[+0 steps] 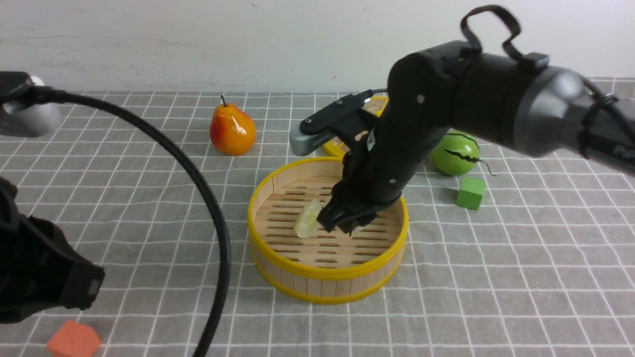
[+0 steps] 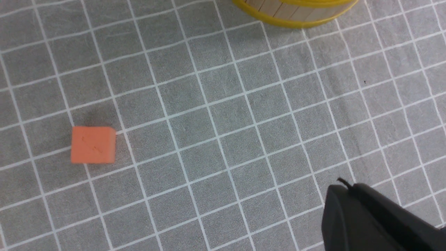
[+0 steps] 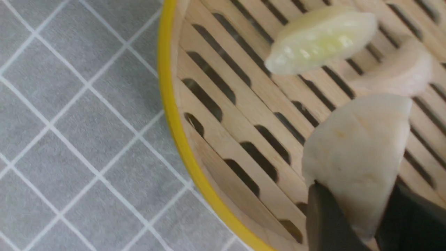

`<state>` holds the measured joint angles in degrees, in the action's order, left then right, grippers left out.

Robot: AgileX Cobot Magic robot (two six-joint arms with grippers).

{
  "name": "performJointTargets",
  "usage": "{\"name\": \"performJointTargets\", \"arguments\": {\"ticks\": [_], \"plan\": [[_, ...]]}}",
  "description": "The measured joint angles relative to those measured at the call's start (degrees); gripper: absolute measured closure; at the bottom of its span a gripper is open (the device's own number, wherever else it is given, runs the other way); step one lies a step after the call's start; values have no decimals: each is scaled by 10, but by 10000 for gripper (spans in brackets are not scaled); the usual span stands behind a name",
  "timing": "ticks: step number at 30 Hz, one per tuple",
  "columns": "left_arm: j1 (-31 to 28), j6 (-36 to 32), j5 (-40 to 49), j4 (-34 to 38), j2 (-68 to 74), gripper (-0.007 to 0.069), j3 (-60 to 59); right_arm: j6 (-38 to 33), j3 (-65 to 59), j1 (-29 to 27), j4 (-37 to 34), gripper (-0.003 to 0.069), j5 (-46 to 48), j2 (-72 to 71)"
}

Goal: Put the dumplings into the steamer on the table with the grey tablecloth.
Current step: 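Place the dumpling in the bamboo steamer basket with the right gripper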

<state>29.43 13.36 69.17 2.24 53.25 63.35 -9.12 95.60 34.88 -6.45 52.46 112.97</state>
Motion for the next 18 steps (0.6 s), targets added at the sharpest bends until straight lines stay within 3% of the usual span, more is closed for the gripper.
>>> {"name": "performJointTargets", "arguments": {"ticks": [8, 11, 13, 18], "plan": [[0, -1, 5, -12, -52, 638, -2, 45, 0, 6, 14, 459, -58, 76], [0, -1, 4, -22, -76, 638, -16, 75, 0, 6, 24, 410, -69, 82], [0, -1, -3, -35, -101, 638, -46, 97, 0, 6, 39, 315, -70, 83], [0, 0, -38, -42, -159, 638, -131, 112, 0, 4, 43, 203, -48, 64]]}}
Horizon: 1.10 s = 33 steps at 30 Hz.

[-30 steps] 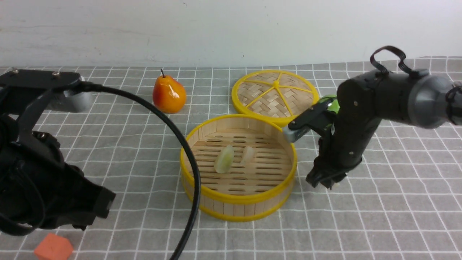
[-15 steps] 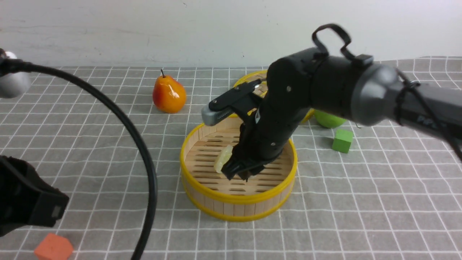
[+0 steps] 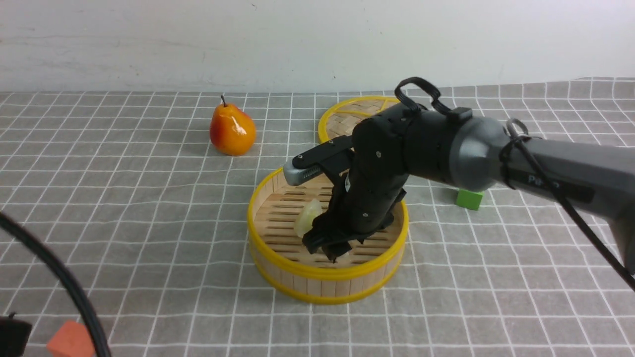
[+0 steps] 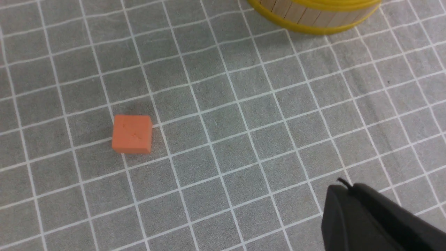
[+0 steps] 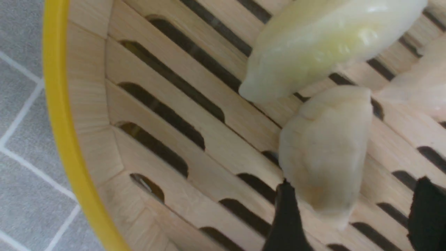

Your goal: Put the dumplings into the steamer on the table with the grey tablecloth.

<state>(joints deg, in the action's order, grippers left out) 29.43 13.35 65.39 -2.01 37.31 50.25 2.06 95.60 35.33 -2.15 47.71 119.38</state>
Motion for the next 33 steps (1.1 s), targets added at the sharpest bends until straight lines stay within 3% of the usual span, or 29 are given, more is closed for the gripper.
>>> {"name": "performJointTargets", "arguments": {"ticks": [5, 12, 17, 26, 33], "plan": [[0, 0, -81, 13, -104, 638, -105, 1, 0, 0, -6, 249, 16, -81], [0, 0, -197, 43, -251, 638, -205, 1, -34, 1, -11, 498, 14, -231], [0, 0, -219, 46, -296, 636, -230, 1, -161, 21, -11, 666, -46, -379], [0, 0, -213, 47, -298, 636, -232, 2, -406, 65, -16, 680, -208, -641], [0, 0, -213, 48, -298, 631, -232, 2, -496, 65, -16, 680, -231, -773]]}}
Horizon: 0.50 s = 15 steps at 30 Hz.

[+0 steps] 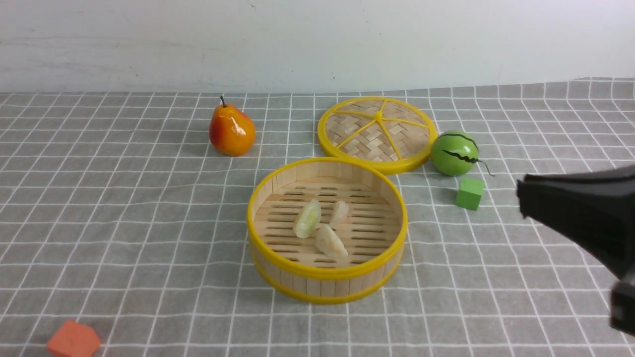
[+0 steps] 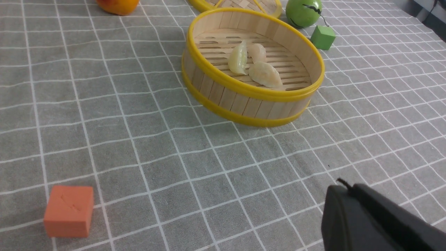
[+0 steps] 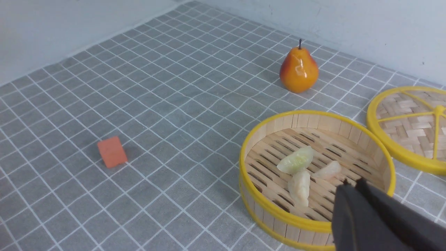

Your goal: Put the dumplings into the steamer on the table with the grey tablecloth.

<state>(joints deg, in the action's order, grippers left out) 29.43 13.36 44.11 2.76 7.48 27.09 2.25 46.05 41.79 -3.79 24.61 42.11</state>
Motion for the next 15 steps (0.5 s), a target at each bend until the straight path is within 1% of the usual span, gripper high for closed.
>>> {"name": "performJointTargets", "arguments": {"ticks": [5, 15], "plan": [[0, 0, 0, 0, 0, 627, 0, 0, -23, 0, 0, 677, 19, -50], [0, 0, 0, 0, 0, 617, 0, 0, -37, 0, 2, 672, 25, -58]]}}
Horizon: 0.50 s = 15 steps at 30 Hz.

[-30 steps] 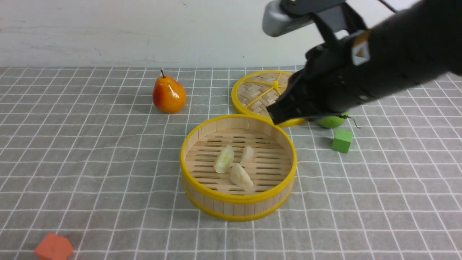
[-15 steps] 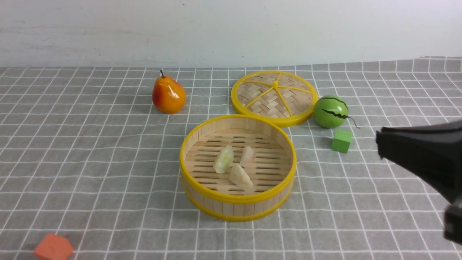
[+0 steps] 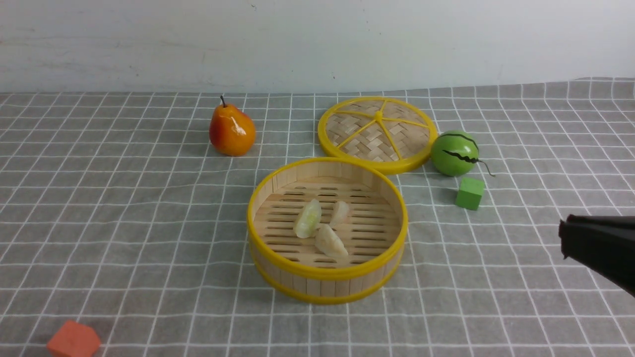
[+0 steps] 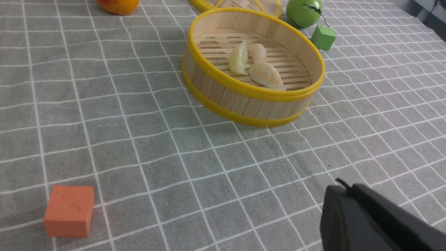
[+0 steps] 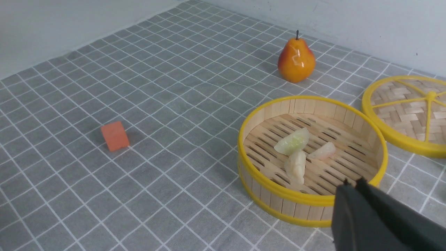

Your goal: Put the dumplings into the steamer on the table with the grey tablecloth.

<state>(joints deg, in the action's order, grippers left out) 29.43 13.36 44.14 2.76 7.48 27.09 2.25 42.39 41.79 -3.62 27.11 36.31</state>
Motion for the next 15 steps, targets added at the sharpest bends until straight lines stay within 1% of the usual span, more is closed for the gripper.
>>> {"name": "performJointTargets", "arguments": {"ticks": [5, 7, 8, 9, 10, 11, 15], "plan": [[0, 0, 0, 0, 0, 613, 0, 0, -23, 0, 0, 671, -25, -14], [0, 0, 0, 0, 0, 608, 0, 0, -61, -3, 3, 671, -62, -41], [0, 0, 1, 0, 0, 607, 0, 0, -93, -15, 1, 671, -94, -61], [0, 0, 1, 0, 0, 607, 0, 0, -99, -18, 1, 671, -99, -69], [0, 0, 1, 0, 0, 607, 0, 0, -119, -35, -3, 671, -123, -85], [0, 0, 1, 0, 0, 605, 0, 0, -170, -70, -9, 671, -155, -118], [0, 0, 2, 0, 0, 599, 0, 0, -266, -165, -16, 671, -181, -194]]}}
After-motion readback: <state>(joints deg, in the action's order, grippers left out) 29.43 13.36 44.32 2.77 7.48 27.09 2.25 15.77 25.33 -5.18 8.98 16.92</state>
